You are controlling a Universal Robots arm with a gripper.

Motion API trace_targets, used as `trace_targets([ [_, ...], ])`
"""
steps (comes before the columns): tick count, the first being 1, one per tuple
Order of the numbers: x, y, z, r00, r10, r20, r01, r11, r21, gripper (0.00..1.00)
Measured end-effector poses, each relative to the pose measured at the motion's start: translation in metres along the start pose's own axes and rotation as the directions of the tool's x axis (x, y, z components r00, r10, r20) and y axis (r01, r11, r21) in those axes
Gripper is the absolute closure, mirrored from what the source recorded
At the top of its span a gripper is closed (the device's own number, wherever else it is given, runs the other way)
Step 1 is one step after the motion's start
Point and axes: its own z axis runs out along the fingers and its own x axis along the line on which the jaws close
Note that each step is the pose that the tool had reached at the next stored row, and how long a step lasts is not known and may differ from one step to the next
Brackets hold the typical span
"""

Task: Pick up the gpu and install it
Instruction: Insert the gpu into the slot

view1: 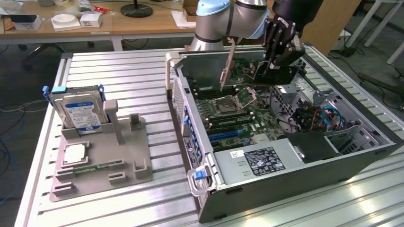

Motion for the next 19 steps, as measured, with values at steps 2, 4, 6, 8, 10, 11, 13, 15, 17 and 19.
trace_targets([
  [2, 0.0, 0.0, 0.0, 0.9998, -0.022, -0.0006, 0.022, 0.9998, 0.0002, 0.73],
  [4, 0.0, 0.0, 0.0, 0.9991, -0.043, -0.0014, 0.043, 0.9991, 0.0005, 0.73],
  [6, 0.0, 0.0001, 0.0, 0.9978, -0.066, 0.0019, 0.066, 0.9979, 0.0003, 0.73],
  [8, 0.0, 0.0001, 0.0002, 0.9951, -0.099, 0.0019, 0.099, 0.9951, 0.0005, 0.73],
  [10, 0.0001, 0.0, 0.0002, 0.9922, -0.125, 0.0007, 0.125, 0.9922, 0.0004, 0.73],
  [11, 0.0001, 0.0, 0.0002, 0.9907, -0.136, 0.0002, 0.136, 0.9907, 0.0002, 0.73],
  [13, 0.0, 0.0, 0.0002, 0.9887, -0.15, 0.0016, 0.15, 0.9887, 0.0, 0.73],
  [15, 0.0, 0.0, 0.0003, 0.9887, -0.15, 0.0017, 0.15, 0.9887, 0.0, 0.73],
  [17, 0.0, 0.0, 0.0003, 0.9887, -0.15, 0.0017, 0.15, 0.9887, 0.0, 0.73],
  [19, 0.0002, 0.0013, 0.0003, 0.9887, -0.15, 0.0017, 0.15, 0.9887, -0.0001, 0.73],
])
